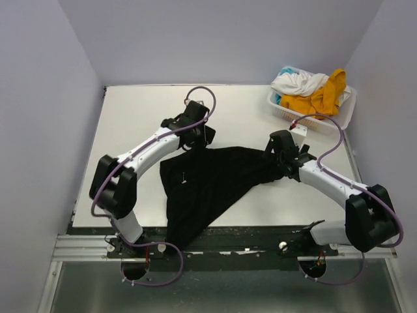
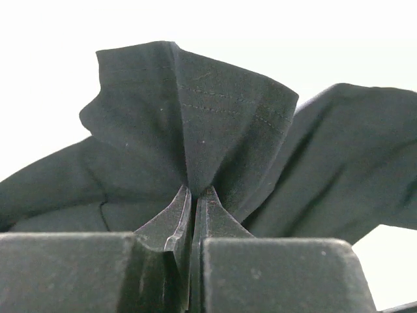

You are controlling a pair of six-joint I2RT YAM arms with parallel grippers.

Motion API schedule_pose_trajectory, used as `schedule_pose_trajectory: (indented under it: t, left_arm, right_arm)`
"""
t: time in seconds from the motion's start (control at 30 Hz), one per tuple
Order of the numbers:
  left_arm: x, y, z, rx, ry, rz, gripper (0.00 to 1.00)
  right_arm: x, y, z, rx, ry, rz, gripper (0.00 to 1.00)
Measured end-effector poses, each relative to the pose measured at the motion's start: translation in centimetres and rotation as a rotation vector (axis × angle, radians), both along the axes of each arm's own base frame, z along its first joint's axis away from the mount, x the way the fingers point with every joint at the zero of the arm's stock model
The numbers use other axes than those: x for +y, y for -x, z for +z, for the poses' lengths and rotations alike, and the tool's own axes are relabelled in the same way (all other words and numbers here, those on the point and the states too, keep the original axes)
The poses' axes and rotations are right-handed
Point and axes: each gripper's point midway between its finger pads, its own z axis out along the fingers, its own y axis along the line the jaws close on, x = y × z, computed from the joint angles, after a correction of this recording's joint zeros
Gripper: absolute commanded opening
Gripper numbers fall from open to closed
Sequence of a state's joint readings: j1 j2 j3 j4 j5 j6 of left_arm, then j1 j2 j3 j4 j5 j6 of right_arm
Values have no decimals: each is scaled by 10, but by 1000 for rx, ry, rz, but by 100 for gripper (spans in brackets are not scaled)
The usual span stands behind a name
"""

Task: Fold and stack the t-shirts
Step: Flatten out the tshirt

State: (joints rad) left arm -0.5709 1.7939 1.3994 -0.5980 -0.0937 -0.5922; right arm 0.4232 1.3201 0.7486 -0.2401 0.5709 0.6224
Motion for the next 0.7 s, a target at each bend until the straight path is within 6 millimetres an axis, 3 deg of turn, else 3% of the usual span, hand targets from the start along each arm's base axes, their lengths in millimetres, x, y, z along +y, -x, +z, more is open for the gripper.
schedule_pose_trajectory:
  t: [0.1, 0.2, 0.27, 0.53, 0.7]
  left_arm:
    - [7, 1, 49, -144, 75, 31, 0]
    - [15, 0, 74, -243, 113, 77, 0]
    - [20, 3, 74, -267, 119, 93, 0]
    - [39, 27, 33, -218, 80, 119, 0]
    - [42, 30, 37, -241, 92, 117, 0]
  right_arm:
    - [-3, -1, -10, 24, 18, -21, 100]
    - [-3, -4, -20, 52, 31, -35, 100]
    - [-2, -8, -25, 59, 36, -54, 100]
    - [2, -37, -45, 91, 36, -156, 100]
    - [-6, -43, -69, 141, 37, -233, 96]
